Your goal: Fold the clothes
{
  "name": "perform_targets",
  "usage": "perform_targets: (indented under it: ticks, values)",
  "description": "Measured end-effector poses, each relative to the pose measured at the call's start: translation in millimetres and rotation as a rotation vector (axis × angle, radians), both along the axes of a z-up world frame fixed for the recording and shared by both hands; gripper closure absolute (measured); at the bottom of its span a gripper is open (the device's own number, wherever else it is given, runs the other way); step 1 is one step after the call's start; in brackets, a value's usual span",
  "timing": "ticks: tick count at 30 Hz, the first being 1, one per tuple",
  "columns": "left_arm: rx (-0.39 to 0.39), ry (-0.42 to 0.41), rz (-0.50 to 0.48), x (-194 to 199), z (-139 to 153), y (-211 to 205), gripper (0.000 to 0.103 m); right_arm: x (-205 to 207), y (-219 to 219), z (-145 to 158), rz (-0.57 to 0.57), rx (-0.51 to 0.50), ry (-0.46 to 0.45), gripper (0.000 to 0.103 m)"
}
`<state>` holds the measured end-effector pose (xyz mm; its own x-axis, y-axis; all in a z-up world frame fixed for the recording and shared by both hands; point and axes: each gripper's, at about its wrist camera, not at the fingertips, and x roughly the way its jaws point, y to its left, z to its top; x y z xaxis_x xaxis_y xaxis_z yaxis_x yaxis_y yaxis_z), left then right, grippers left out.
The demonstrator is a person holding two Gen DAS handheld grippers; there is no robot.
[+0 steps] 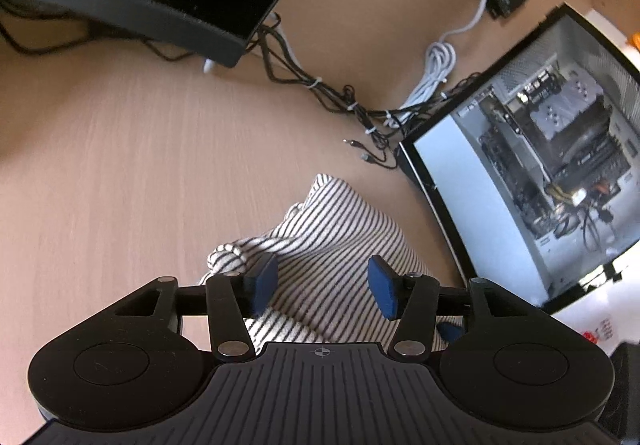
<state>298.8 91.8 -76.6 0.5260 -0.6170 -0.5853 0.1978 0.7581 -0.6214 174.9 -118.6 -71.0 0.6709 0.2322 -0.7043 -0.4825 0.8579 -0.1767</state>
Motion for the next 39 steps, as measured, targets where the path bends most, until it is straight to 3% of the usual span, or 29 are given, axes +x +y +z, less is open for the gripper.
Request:
perform_targets:
  ticks: [6,9,11,14,17,21,23,25,29,35,39]
  values:
    - [-0.007,-0.014,-0.01,3.1,-6.8,1.8,0.049,-6.9,14.8,-9.0,-0.03,-0.041,-0.049,0.0]
    - [0.01,0.008,0.035,-4.7,6.8,6.5,0.047,-5.6,21.2,-8.8,-0.024,-0.08,-0.036,0.0]
    - [0.022,-0.007,0.065,-17.4,18.3,10.6,0.031,-2.1,18.9,-6.1,-0.013,-0.077,-0.014,0.0]
    - [0.019,0.001,0.136,-40.6,27.5,16.5,0.017,1.9,16.4,-5.2,0.009,-0.082,0.002,0.0]
    - [0.004,0.064,0.18,-54.2,19.3,12.6,0.017,2.9,17.2,-7.2,0.039,-0.109,-0.008,0.0]
    - [0.102,0.089,0.226,-60.8,12.2,-8.2,0.023,2.3,10.4,-7.0,0.105,-0.108,-0.03,0.0]
    - [0.169,0.092,0.246,-61.3,11.3,-18.0,0.029,3.6,-5.9,1.0,0.153,-0.057,-0.016,0.0]
    - [0.248,0.08,0.257,-61.0,11.1,-28.3,0.026,6.3,-26.1,10.9,0.198,0.011,0.01,0.0]
    - [0.334,0.049,0.297,-66.1,11.7,-44.2,0.026,14.6,-68.5,32.0,0.237,0.154,0.062,0.0]
    - [0.372,0.054,0.386,-75.7,11.4,-53.0,0.025,37.7,-106.2,51.8,0.198,0.329,0.057,0.0]
    - [0.408,0.047,0.408,-80.0,14.5,-56.2,0.025,72.9,-112.0,40.2,0.1,0.454,0.14,0.0]
